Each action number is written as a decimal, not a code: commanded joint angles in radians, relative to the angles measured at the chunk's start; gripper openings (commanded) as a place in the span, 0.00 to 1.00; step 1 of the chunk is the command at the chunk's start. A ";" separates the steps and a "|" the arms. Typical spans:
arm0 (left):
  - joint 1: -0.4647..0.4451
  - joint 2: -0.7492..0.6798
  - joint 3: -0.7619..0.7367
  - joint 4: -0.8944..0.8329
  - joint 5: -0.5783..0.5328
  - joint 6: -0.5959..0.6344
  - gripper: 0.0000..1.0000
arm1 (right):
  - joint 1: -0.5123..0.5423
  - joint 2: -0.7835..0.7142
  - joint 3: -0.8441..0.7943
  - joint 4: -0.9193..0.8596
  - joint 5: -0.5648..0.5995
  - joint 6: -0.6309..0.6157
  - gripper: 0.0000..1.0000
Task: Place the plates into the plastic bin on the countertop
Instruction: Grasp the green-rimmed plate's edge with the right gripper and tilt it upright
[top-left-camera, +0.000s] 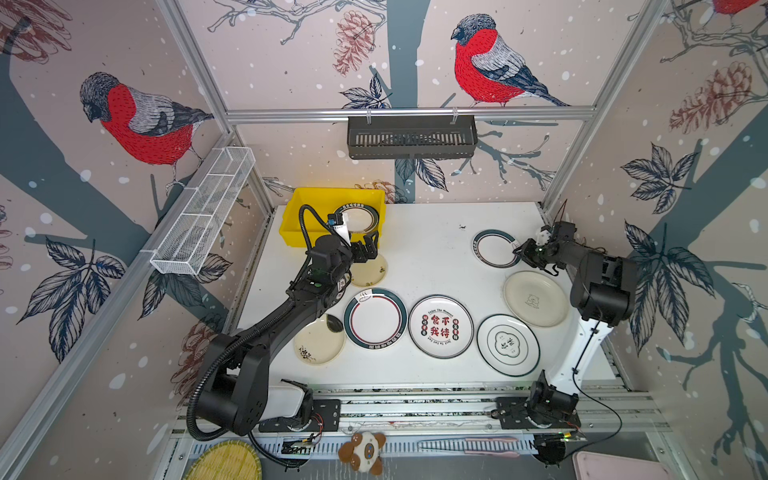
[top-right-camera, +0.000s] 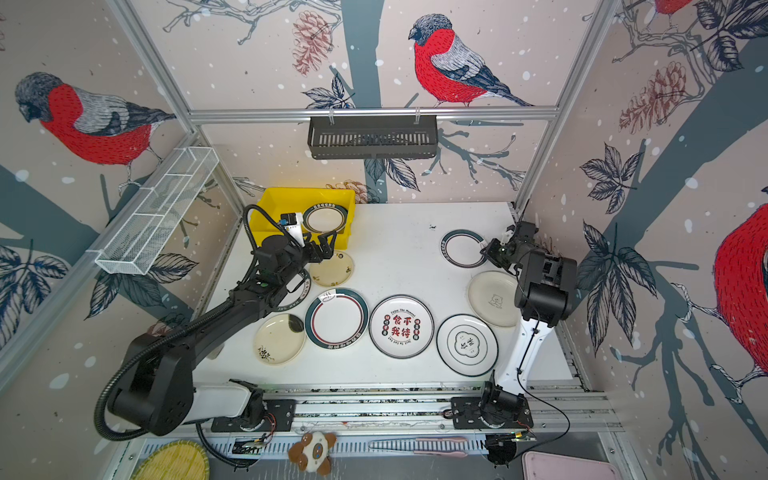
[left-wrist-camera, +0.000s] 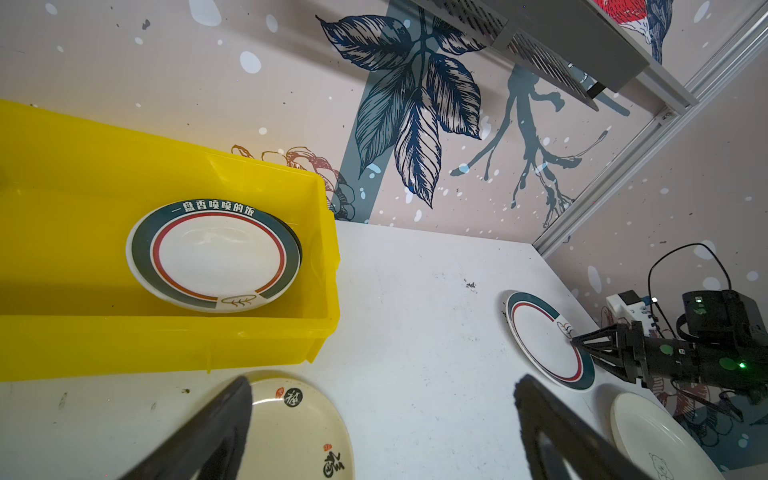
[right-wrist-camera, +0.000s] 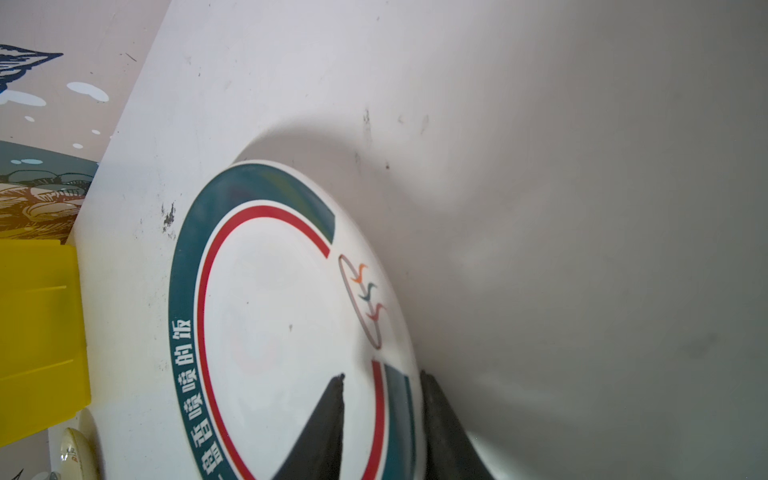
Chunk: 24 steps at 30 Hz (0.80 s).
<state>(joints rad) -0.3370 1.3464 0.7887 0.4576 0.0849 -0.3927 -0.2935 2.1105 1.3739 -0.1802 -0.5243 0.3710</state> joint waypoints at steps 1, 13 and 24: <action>0.001 -0.003 0.007 0.012 0.001 -0.011 0.97 | 0.004 0.013 -0.004 0.007 -0.011 0.019 0.32; 0.001 0.013 0.020 0.004 0.012 -0.026 0.97 | 0.004 0.039 0.004 0.016 -0.031 0.027 0.19; 0.001 0.012 0.008 0.042 0.065 -0.060 0.97 | 0.009 0.010 -0.013 0.038 -0.067 0.055 0.05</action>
<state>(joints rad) -0.3370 1.3590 0.8001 0.4561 0.1085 -0.4252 -0.2916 2.1342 1.3685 -0.1253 -0.5980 0.4202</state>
